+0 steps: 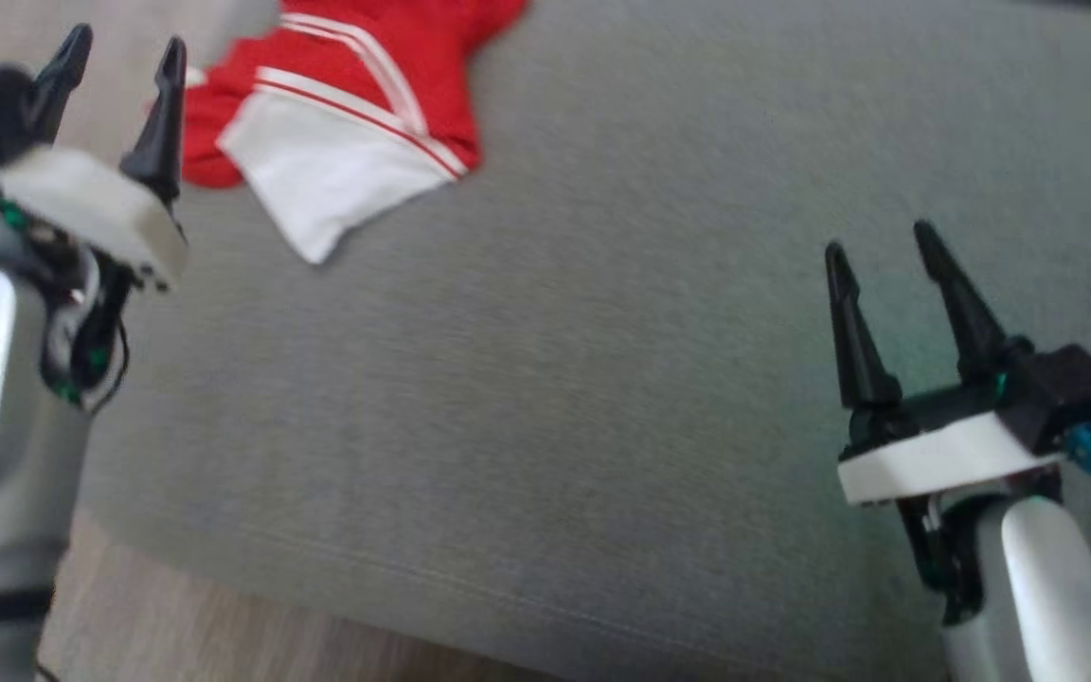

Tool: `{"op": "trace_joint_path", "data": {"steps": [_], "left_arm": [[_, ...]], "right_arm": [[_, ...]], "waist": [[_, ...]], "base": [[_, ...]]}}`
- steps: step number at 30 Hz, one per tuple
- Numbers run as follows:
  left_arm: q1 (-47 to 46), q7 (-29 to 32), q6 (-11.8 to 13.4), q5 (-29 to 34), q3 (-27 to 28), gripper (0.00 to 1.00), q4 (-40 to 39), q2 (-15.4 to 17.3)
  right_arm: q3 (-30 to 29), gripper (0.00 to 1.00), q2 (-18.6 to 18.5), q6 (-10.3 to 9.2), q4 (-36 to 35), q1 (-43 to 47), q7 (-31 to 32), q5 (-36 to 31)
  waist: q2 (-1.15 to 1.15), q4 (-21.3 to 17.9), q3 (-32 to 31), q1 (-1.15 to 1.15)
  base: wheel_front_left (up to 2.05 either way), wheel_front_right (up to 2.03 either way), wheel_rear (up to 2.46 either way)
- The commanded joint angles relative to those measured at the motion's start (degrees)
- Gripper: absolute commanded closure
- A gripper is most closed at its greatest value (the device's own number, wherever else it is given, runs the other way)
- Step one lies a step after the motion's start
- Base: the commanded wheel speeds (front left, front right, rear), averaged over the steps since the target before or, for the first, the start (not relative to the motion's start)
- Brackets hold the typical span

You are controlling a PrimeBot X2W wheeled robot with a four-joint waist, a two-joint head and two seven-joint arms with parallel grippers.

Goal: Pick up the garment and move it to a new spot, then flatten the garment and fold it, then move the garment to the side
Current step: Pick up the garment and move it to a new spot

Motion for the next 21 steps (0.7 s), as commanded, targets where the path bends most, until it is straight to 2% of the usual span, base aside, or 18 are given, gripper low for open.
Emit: {"op": "trace_joint_path", "data": {"steps": [1,7,10,21], "left_arm": [[-4.5,1.6,-1.0,-1.0,1.9,0.00,1.4,2.9],[-12.4,8.2,-4.9,-3.9,0.4,0.00,15.4,3.1],[-13.8,10.5,-6.1,-5.4,-1.0,0.00,19.2,2.9],[-16.4,14.4,-6.8,-8.0,-2.5,0.00,28.7,4.2]], "right_arm": [[1.5,0.00,-0.2,-0.05,-2.9,-2.7,0.3,-0.6],[1.7,0.00,-0.2,-0.05,-4.7,-3.9,0.6,-1.4],[1.7,0.00,-0.2,-0.05,-5.1,-4.2,0.4,-1.5],[2.3,0.00,-0.2,-0.05,-5.1,-5.5,-0.5,-1.2]], "waist": [[0.00,-6.0,6.3,-0.01],[0.00,-10.2,11.4,-0.01],[0.00,-11.0,12.7,-0.01],[0.00,-12.7,14.5,-0.01]], "base": [[0.00,0.00,0.00],[0.00,0.00,0.00],[0.00,0.00,0.00],[0.00,0.00,0.00]]}}
